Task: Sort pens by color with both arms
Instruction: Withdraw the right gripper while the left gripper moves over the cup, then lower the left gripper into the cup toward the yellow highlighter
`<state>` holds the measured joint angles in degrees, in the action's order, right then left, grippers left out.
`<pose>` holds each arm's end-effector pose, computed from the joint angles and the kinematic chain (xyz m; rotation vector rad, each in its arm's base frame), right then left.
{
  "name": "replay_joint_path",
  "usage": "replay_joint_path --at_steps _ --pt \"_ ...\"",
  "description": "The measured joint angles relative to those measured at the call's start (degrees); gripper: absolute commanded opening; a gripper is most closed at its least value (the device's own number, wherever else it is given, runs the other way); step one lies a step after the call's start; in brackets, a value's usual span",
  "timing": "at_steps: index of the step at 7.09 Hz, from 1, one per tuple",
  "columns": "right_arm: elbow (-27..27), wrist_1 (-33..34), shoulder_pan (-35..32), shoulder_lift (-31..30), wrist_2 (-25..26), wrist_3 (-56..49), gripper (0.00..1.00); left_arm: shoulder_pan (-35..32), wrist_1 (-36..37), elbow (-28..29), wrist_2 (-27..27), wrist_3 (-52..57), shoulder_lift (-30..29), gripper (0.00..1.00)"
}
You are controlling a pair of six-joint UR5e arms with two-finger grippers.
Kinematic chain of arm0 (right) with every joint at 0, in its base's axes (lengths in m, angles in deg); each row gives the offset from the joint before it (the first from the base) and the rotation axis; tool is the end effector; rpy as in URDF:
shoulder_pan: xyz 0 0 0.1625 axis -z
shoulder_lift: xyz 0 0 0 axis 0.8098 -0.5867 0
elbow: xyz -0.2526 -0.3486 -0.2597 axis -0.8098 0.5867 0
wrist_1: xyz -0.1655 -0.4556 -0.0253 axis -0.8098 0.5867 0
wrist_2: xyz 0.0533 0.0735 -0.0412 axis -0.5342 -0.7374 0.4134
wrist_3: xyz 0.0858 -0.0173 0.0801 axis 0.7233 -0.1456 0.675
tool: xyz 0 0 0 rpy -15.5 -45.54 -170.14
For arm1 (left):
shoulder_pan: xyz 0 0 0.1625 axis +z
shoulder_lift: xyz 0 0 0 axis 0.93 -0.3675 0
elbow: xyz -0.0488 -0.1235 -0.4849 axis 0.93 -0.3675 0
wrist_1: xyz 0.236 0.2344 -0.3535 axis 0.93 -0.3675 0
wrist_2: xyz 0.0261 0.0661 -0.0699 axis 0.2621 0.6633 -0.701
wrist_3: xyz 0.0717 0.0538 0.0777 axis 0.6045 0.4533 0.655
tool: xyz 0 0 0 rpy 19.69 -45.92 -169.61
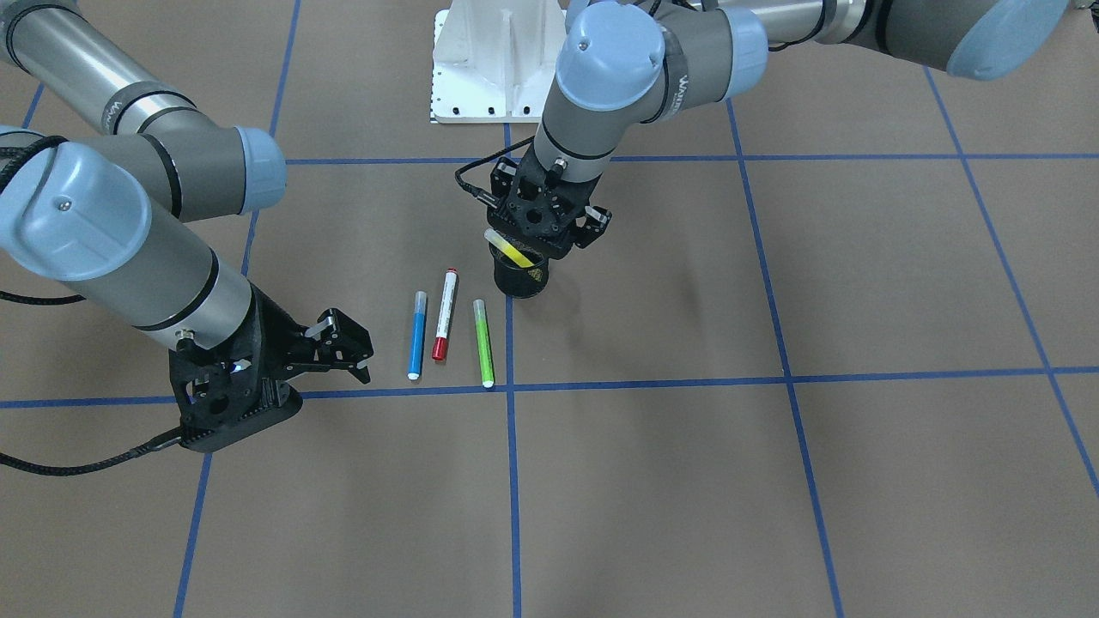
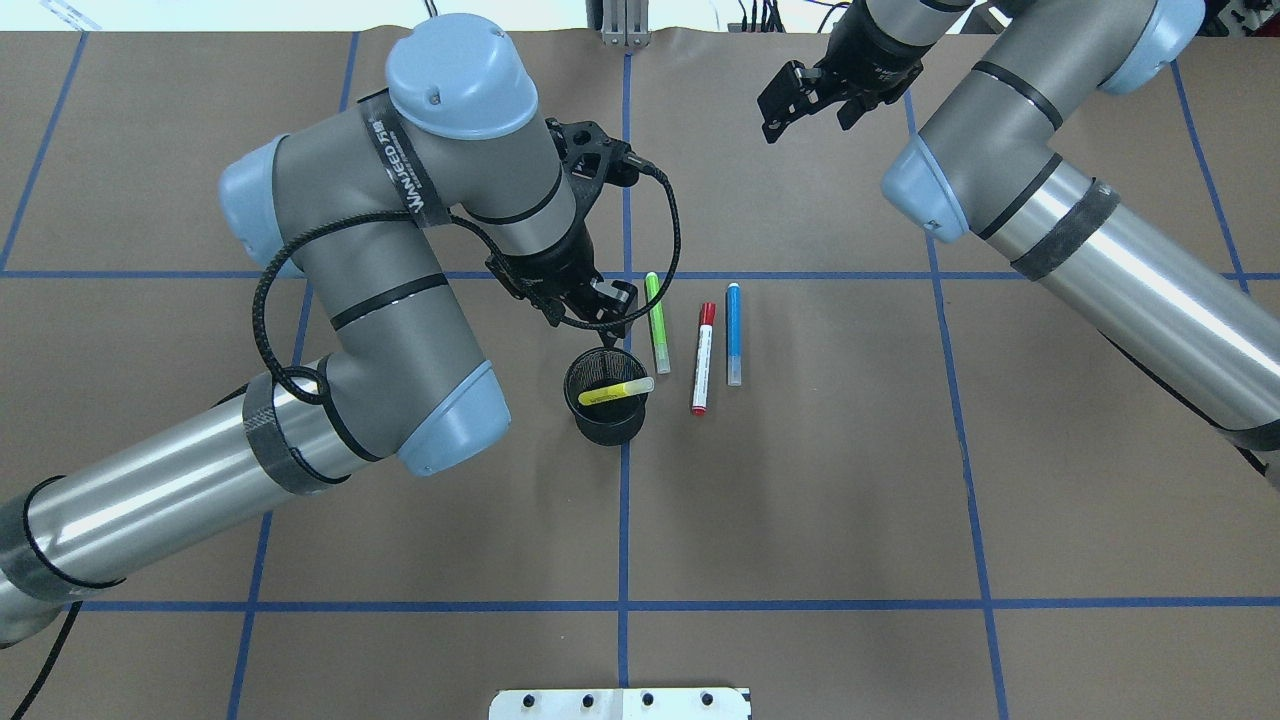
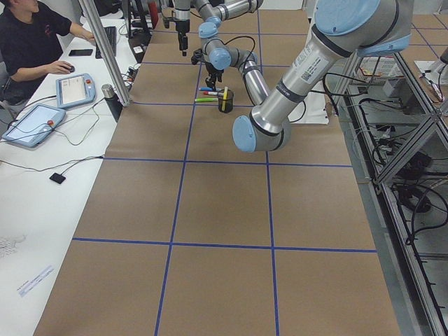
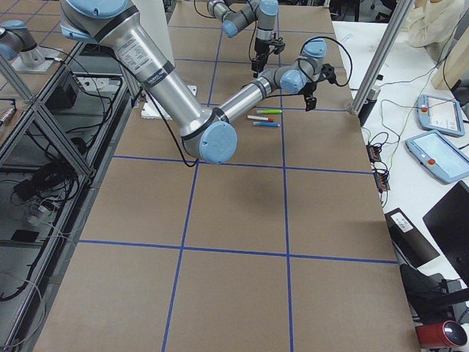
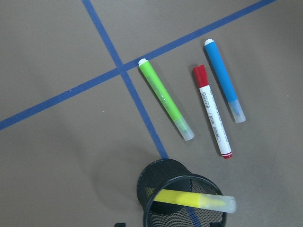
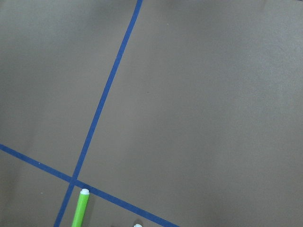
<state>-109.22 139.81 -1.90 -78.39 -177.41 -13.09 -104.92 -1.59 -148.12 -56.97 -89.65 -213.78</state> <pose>-0.4351 -0.7477 0.2618 0.2677 -0.9798 -0.2541 0.6134 -0.5376 0.1203 0.1587 0.9772 0.4681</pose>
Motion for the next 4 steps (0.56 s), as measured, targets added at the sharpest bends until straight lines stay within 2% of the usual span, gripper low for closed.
replay_joint_path --at_steps 4 --pt "0.04 -0.08 0.12 -0.37 0.32 0.0 0.99 2.99 -5.55 5.4 2.63 -2.66 -2.06 0.67"
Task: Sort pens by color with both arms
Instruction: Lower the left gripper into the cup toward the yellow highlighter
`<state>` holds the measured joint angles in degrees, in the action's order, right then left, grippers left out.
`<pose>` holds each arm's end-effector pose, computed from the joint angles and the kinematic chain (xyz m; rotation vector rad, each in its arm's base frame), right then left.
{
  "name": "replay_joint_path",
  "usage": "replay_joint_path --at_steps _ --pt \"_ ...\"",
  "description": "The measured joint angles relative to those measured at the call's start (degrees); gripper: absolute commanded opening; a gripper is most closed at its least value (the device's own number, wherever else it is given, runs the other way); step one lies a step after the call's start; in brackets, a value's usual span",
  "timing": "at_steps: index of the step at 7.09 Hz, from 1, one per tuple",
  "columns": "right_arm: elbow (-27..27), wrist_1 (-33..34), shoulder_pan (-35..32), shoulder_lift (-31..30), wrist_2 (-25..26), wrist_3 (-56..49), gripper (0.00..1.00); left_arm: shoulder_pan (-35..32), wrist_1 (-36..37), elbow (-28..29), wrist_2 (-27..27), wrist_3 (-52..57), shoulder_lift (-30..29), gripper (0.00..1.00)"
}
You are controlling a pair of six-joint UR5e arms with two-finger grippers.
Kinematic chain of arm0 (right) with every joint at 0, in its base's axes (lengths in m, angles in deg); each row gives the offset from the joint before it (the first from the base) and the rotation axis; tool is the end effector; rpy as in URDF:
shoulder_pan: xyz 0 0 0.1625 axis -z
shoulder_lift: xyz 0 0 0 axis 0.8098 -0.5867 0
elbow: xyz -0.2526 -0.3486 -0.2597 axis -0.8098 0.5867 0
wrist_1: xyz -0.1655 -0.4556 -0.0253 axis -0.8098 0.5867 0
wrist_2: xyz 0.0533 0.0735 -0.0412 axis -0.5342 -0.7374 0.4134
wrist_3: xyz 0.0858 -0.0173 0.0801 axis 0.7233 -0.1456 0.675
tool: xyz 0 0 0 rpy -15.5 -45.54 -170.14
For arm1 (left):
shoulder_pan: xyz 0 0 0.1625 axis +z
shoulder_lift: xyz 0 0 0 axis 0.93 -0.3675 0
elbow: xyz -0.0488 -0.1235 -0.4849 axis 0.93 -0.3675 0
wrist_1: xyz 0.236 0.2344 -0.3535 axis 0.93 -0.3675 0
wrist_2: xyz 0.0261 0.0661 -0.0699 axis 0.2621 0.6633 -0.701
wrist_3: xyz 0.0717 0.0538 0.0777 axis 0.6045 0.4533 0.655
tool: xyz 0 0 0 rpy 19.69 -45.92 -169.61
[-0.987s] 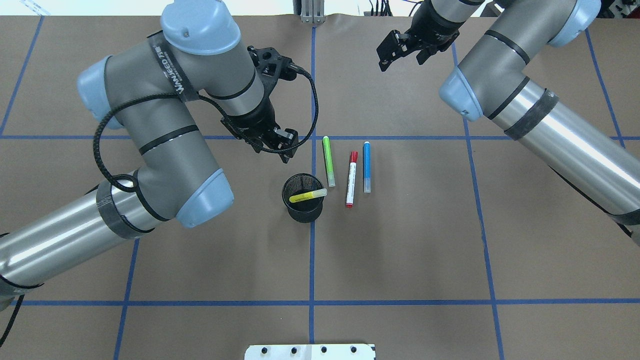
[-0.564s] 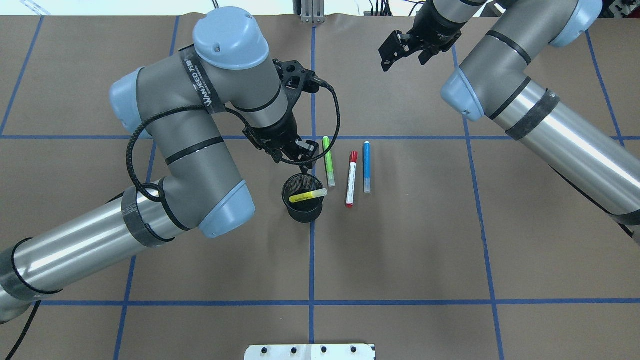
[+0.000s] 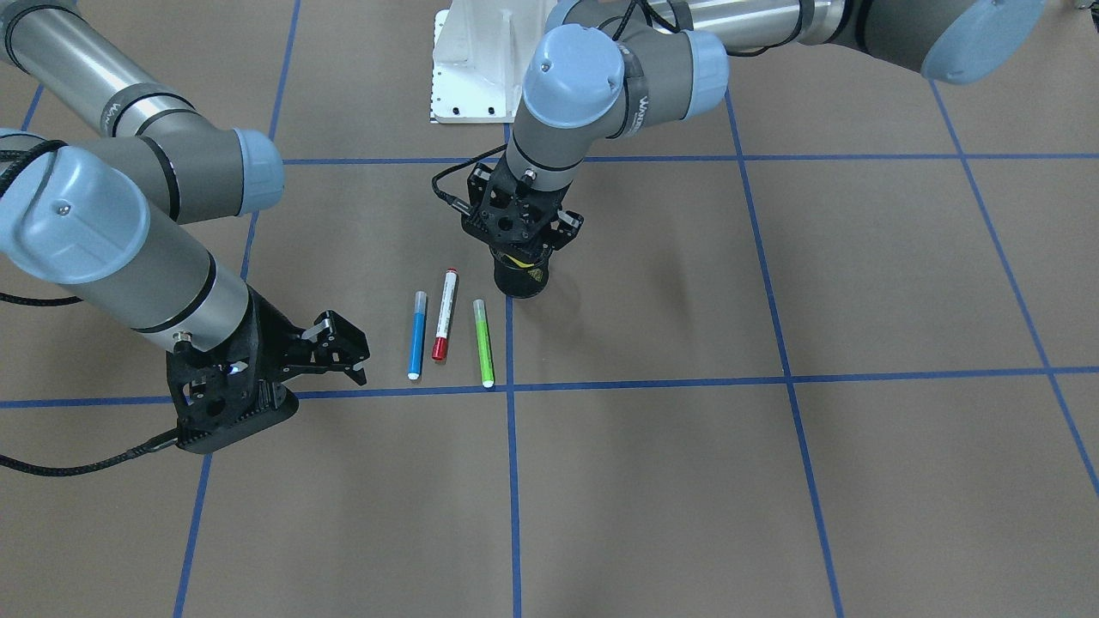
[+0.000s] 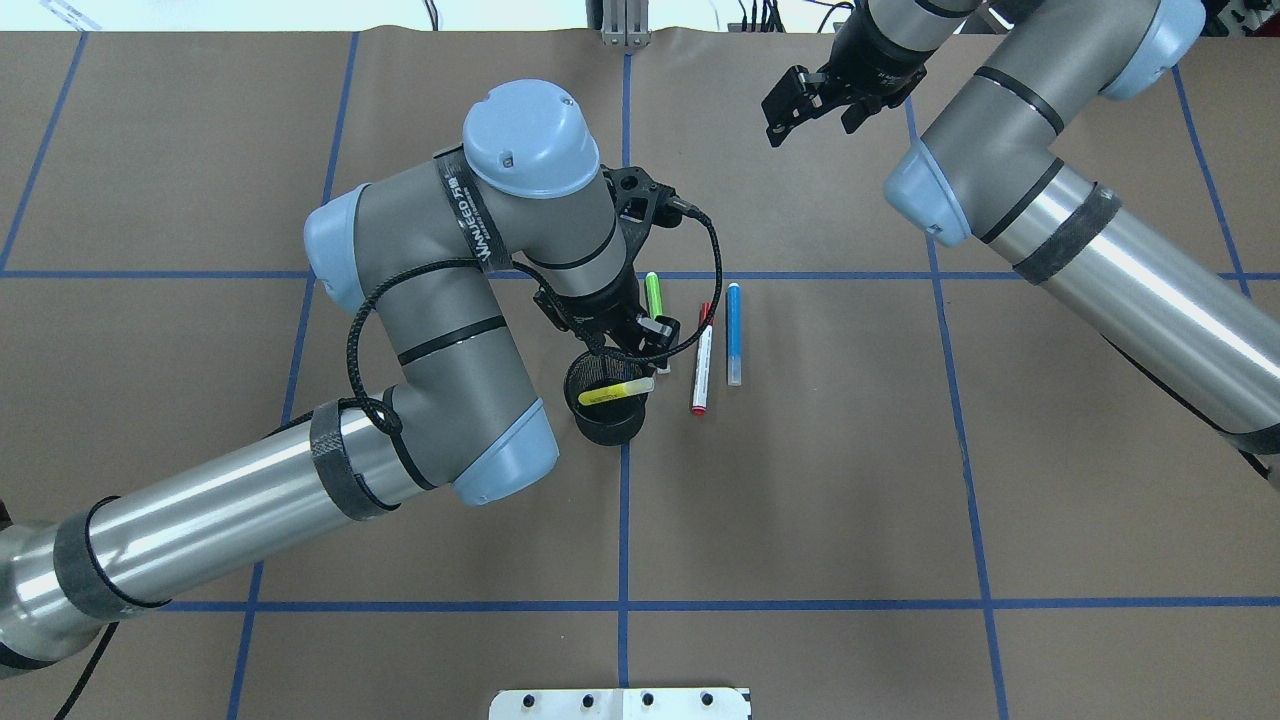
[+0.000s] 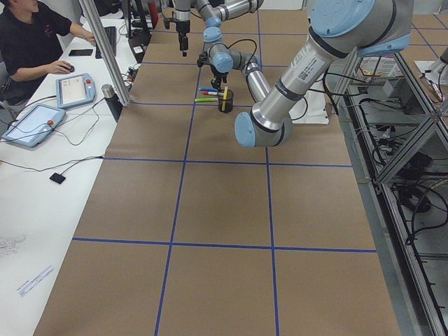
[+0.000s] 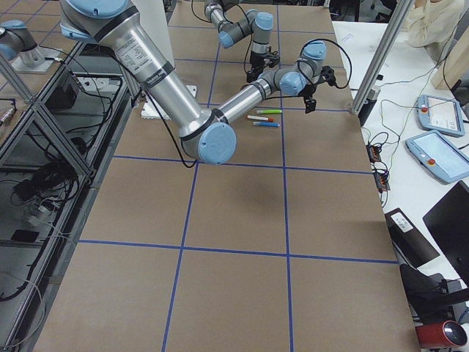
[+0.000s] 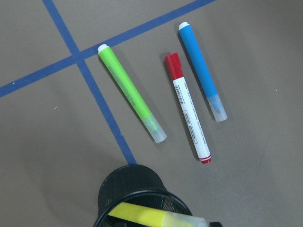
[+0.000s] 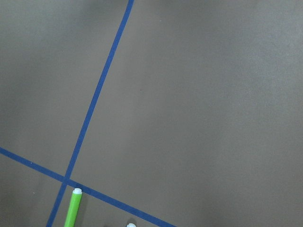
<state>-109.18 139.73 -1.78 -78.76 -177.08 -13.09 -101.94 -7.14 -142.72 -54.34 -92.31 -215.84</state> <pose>-0.4362 -0.7469 0.2678 0.2654 -0.9733 -0.2517 0.6664 -0.5276 0.1205 0.1728 0.9852 0.4640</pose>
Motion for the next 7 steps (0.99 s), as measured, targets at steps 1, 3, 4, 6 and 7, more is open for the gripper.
replay_joint_path --at_steps 1,3,4,6,7 --pt "0.02 0.0 0.02 -0.04 0.03 0.0 0.99 0.42 -0.49 0.41 0.93 -0.24 -0.44 0.66" --pt "0.12 0.0 0.14 -0.01 0.04 0.0 0.99 0.75 -0.69 0.64 1.75 -0.5 -0.54 0.66" --pt "0.14 -0.02 0.18 0.01 0.06 0.0 0.99 0.81 -0.69 0.67 2.76 -0.55 -0.58 0.66" --pt "0.15 -0.08 0.22 0.02 0.06 0.0 0.99 0.87 -0.59 0.69 4.41 -0.7 -0.63 0.66" --pt "0.15 -0.09 0.25 0.02 0.05 0.0 0.99 0.89 -0.54 0.78 4.64 -0.73 -0.56 0.66"
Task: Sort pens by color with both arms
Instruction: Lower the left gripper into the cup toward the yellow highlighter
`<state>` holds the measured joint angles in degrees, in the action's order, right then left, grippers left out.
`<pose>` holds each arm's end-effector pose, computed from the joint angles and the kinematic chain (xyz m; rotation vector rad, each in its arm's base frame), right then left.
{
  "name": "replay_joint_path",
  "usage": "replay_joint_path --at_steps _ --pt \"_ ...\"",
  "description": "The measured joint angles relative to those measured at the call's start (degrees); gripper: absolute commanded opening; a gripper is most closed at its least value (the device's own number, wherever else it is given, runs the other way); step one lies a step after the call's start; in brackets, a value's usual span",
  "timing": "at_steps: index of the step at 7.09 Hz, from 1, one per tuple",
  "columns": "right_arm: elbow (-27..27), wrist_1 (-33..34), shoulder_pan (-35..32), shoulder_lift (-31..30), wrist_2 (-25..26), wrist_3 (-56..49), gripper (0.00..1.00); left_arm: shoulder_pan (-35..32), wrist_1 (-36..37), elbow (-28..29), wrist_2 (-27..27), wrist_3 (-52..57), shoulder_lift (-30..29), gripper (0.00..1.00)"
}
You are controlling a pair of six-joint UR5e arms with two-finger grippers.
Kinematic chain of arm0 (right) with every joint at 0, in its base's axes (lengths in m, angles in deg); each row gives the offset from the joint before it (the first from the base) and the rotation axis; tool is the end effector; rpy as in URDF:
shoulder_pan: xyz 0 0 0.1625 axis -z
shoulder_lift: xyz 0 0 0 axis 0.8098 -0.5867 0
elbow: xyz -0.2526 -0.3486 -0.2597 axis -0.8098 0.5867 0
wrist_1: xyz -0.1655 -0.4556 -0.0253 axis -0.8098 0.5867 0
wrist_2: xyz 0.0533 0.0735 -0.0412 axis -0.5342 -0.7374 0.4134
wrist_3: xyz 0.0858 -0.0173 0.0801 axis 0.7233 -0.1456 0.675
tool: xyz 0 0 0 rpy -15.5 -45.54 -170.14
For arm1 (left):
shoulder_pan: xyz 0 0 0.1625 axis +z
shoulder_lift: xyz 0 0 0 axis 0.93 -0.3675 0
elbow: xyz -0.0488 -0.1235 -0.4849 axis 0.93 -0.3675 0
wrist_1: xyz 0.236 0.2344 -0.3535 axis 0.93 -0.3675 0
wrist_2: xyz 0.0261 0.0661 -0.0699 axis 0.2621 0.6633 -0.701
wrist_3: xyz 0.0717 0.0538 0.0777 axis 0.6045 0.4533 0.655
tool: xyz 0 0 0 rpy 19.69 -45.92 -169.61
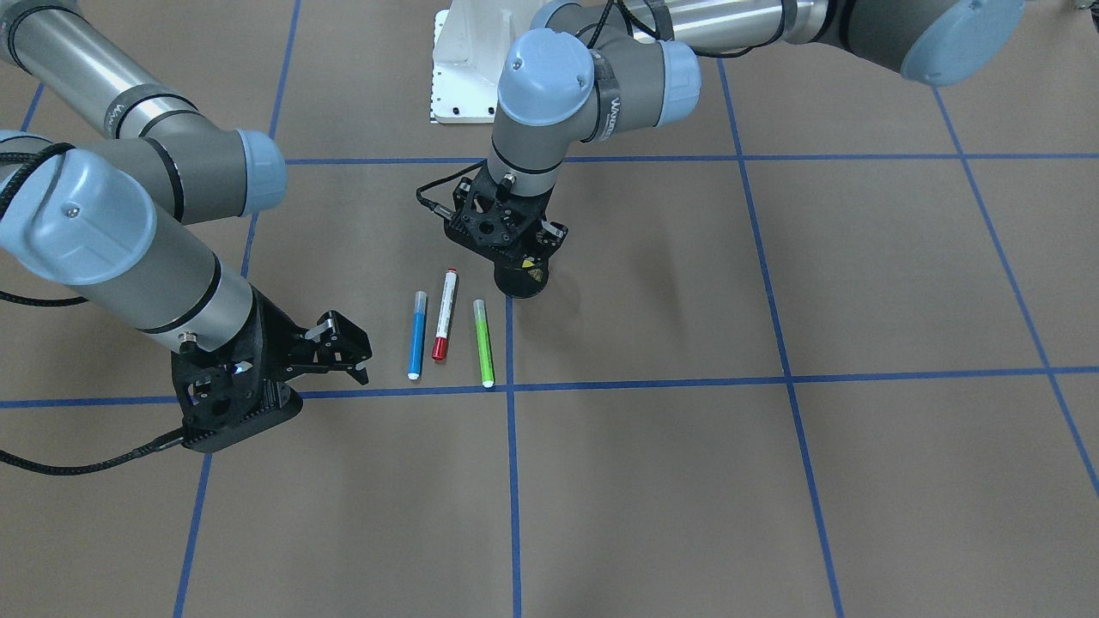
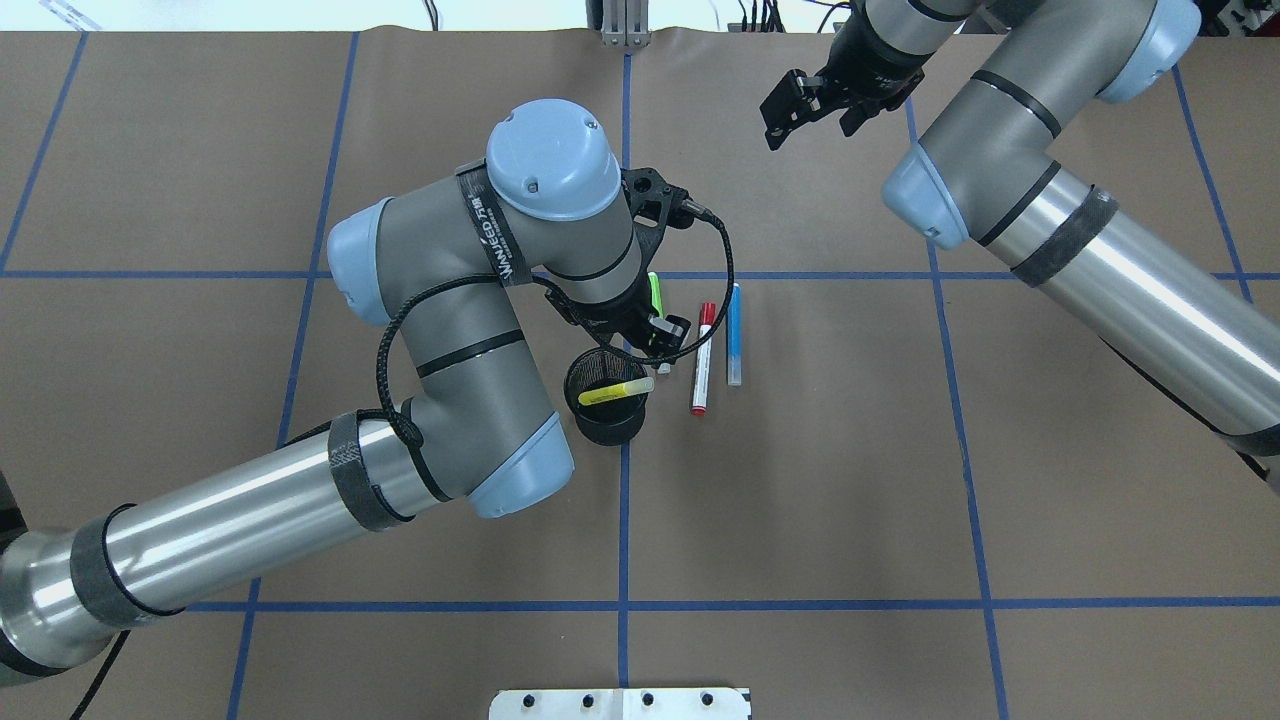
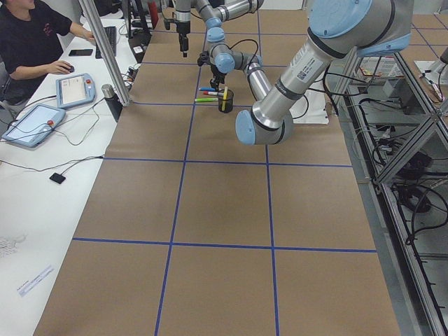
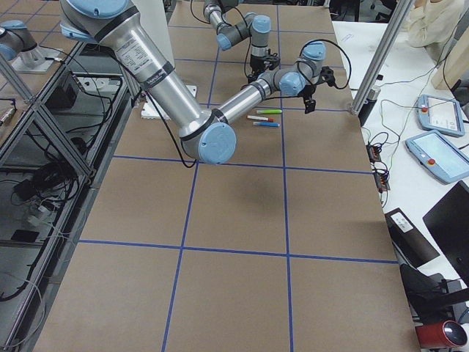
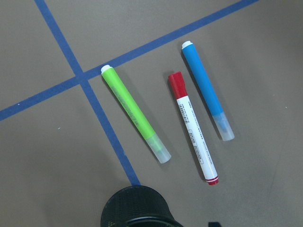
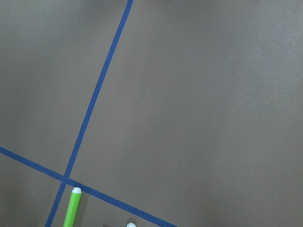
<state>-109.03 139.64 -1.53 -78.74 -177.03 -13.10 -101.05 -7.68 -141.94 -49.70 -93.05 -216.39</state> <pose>-0.4398 -0.7457 0.2687 0.2633 -0.9730 -0.2553 0.6766 -0.5286 0.1202 0.2248 0.9468 0.4334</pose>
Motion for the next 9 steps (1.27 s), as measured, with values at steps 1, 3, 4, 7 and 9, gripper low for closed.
replay_joint_path --at_steps 1,3,4,7,9 --pt "0.0 -0.03 0.03 0.0 0.0 0.0 0.99 0.0 0.07 0.09 0.12 -0.01 0.06 0.66" --pt "0.06 -0.14 0.14 0.0 0.01 0.0 0.99 0.0 0.22 0.29 0.46 -0.04 0.14 0.66" --pt "0.1 -0.17 0.23 0.0 0.05 0.0 0.99 0.0 0.29 0.32 0.54 -0.08 0.15 0.66" --pt "0.17 -0.18 0.51 -0.08 0.08 0.0 0.99 0.14 0.28 0.53 0.64 -1.78 -0.39 0.66" --pt "0.2 -0.18 0.57 -0.11 0.08 0.0 0.99 0.71 0.27 0.53 0.64 -3.71 -0.88 0.66"
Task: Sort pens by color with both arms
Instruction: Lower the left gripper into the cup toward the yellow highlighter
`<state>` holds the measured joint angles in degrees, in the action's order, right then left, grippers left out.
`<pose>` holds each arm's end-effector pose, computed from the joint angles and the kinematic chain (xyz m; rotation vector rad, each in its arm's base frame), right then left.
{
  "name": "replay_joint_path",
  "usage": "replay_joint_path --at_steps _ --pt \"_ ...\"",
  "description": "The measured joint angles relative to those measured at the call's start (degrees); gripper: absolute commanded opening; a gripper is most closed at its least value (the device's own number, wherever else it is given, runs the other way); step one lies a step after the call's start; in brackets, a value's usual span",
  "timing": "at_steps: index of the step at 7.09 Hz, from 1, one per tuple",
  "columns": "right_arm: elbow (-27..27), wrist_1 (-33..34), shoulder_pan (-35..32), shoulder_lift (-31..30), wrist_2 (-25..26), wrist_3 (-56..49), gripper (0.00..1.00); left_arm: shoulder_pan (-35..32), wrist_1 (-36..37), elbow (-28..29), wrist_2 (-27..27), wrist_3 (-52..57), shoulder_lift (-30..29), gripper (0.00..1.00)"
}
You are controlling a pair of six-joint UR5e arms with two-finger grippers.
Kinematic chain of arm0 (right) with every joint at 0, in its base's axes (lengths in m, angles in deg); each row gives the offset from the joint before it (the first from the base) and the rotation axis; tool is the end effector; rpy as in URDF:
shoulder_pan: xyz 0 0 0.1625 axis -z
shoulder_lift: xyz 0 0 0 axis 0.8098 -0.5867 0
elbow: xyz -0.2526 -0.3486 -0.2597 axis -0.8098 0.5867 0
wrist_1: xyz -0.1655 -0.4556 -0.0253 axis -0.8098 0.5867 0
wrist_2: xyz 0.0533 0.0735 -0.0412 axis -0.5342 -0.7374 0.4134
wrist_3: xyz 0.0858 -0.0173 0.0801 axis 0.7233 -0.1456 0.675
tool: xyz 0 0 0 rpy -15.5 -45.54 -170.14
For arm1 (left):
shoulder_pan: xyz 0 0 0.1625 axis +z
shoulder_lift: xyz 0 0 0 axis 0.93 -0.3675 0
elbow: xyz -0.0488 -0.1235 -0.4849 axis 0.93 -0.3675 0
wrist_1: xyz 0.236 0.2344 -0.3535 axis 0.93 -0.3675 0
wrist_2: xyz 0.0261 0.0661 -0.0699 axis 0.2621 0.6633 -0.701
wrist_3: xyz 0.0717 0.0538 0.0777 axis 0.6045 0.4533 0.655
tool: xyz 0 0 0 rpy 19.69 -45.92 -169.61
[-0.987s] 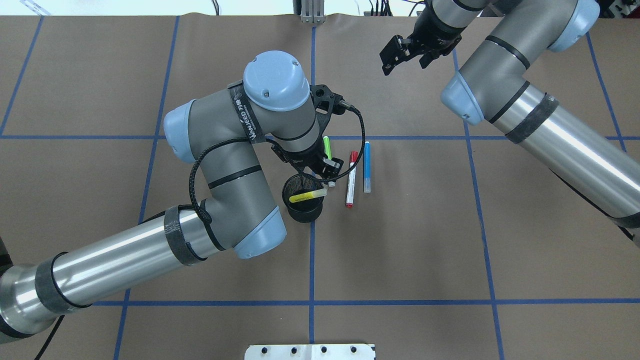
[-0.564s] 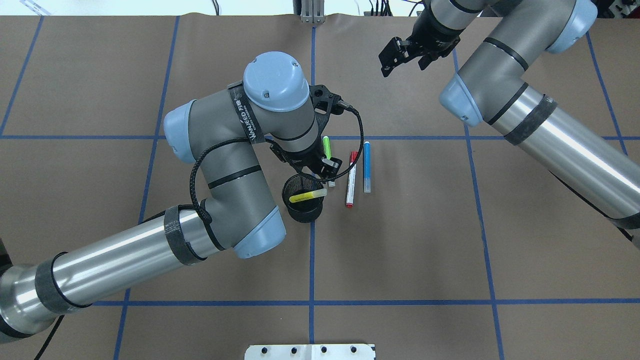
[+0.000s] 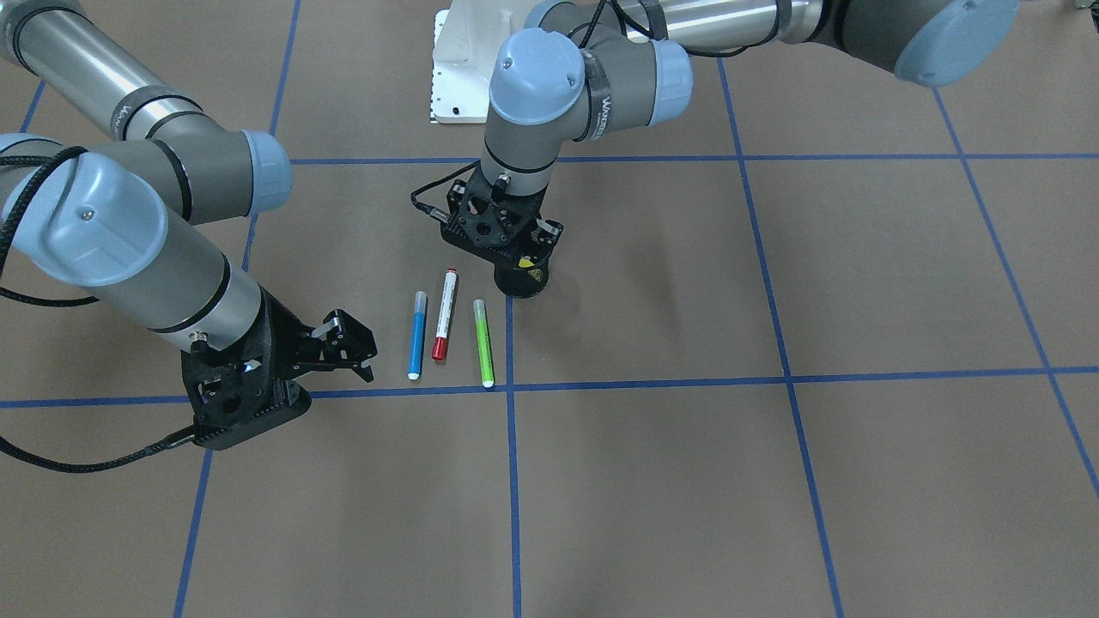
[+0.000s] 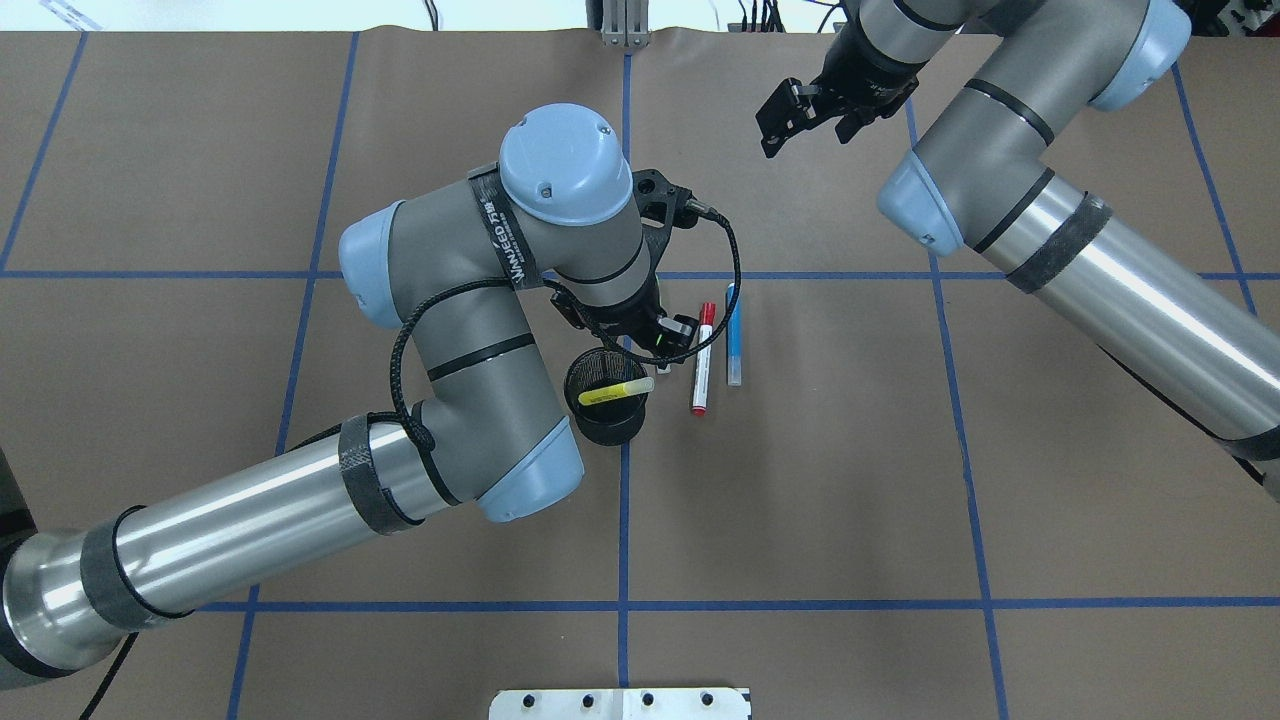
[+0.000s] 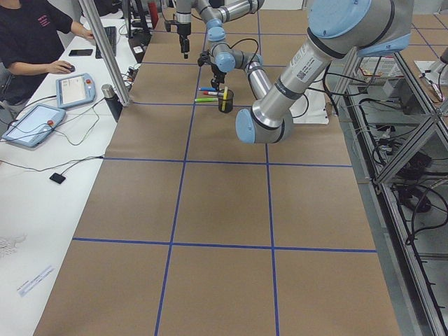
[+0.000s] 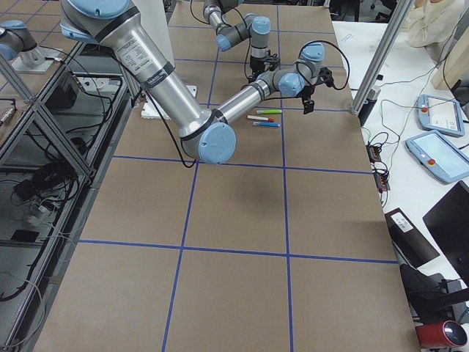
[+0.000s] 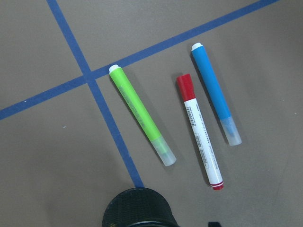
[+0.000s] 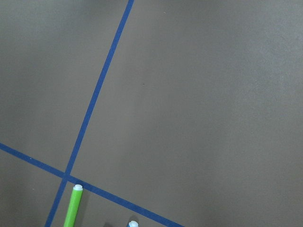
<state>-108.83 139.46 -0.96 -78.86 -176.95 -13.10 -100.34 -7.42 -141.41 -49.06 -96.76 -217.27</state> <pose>-0.4475 -0.7420 0.2720 0.2574 -0.9724 -0.2630 0.6851 -0.5228 0.1123 0.1976 0.9484 0.3807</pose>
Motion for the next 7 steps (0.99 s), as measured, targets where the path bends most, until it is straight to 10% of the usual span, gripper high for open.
replay_joint_path --at_steps 7 --pt "0.22 -0.08 0.05 -0.1 0.09 -0.09 0.99 0.54 0.41 -0.26 0.52 -0.7 0.93 0.66"
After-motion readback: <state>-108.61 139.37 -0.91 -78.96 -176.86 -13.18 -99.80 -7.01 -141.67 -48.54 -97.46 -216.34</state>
